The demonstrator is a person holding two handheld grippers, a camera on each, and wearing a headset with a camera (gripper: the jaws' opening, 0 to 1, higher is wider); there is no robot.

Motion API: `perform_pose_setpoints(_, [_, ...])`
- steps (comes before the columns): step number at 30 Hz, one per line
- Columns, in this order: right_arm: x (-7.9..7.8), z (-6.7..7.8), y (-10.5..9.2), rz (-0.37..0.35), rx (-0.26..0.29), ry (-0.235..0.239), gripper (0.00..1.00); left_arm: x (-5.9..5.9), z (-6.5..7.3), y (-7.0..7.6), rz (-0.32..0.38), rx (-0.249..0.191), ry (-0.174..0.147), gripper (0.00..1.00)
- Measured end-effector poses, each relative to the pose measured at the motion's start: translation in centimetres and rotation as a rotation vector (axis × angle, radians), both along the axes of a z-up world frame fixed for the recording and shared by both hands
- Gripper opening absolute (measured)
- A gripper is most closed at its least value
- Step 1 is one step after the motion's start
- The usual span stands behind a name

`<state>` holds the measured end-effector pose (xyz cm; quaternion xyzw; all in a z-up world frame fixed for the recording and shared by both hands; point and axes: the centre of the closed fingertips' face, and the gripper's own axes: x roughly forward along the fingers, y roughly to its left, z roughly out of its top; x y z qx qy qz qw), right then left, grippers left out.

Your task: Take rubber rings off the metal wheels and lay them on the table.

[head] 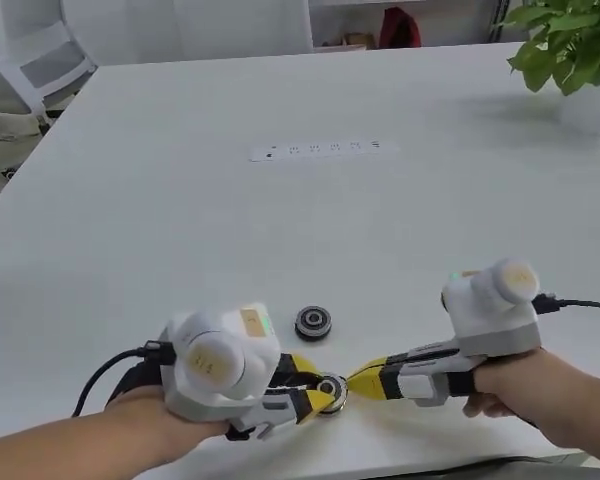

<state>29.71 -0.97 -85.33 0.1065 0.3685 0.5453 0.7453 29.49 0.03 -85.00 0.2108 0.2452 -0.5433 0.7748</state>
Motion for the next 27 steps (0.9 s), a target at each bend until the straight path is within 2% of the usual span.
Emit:
perform_pose_setpoints(10, [-0.3, 0.4, 0.4, 0.004, 0.024, 0.019, 0.0, -0.1, 0.0, 0.0, 0.0, 0.01, -0.005, 0.12])
perform_pose_setpoints(20, [-0.6, 0.6, 0.8, 0.035, 0.019, -0.002, 0.0, -0.1, 0.0, 0.1, -0.004, 0.01, -0.003, 0.12])
perform_pose_setpoints(27, [-0.8, 0.8, 1.1, 0.05, 0.03, 0.001, 0.0, -0.2, 0.0, 0.1, -0.006, 0.01, -0.004, 0.12])
